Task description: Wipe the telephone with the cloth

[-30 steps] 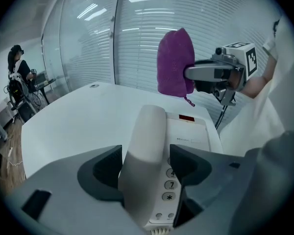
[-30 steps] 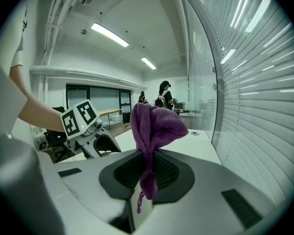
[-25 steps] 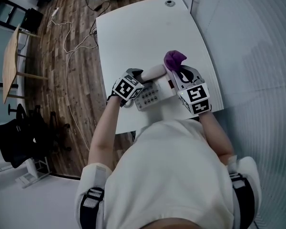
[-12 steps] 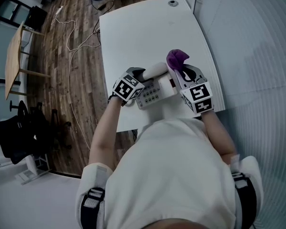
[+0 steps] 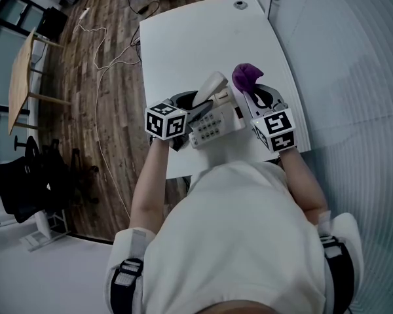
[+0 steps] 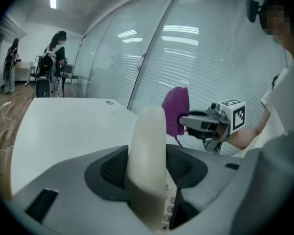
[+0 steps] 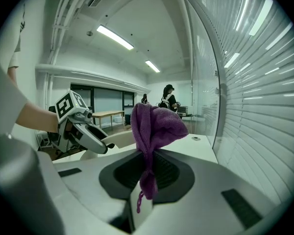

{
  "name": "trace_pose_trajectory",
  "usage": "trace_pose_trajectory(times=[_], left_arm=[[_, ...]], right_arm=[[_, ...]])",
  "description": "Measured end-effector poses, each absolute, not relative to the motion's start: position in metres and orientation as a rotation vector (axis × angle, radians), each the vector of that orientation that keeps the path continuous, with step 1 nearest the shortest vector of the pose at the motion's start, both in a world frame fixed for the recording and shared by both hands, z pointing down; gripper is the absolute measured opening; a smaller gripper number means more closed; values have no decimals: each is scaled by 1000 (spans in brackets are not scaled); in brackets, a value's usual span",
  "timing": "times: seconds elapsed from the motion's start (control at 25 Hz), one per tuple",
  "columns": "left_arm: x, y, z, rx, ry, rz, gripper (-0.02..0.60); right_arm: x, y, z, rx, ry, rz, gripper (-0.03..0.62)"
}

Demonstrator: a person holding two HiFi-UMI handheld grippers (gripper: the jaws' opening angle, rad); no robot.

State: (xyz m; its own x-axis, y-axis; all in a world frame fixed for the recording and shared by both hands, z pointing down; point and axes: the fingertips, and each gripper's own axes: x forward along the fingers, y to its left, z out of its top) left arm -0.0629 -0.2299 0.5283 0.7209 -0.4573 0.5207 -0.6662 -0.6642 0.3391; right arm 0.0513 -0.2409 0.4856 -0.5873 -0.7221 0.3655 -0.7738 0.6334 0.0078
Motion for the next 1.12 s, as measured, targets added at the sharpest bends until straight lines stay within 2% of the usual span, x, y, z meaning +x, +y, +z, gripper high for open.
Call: trace_pose_trajectory(times=[0.6,1.12], left_arm=[[-52,-212,476,2352,-798,9,241],[-54,-205,464,2313,-777,-164,241]], right_arm=[[36,-261,463,1148,-2449,51,46],[-6,-238,455,964,-2450,-173,44]])
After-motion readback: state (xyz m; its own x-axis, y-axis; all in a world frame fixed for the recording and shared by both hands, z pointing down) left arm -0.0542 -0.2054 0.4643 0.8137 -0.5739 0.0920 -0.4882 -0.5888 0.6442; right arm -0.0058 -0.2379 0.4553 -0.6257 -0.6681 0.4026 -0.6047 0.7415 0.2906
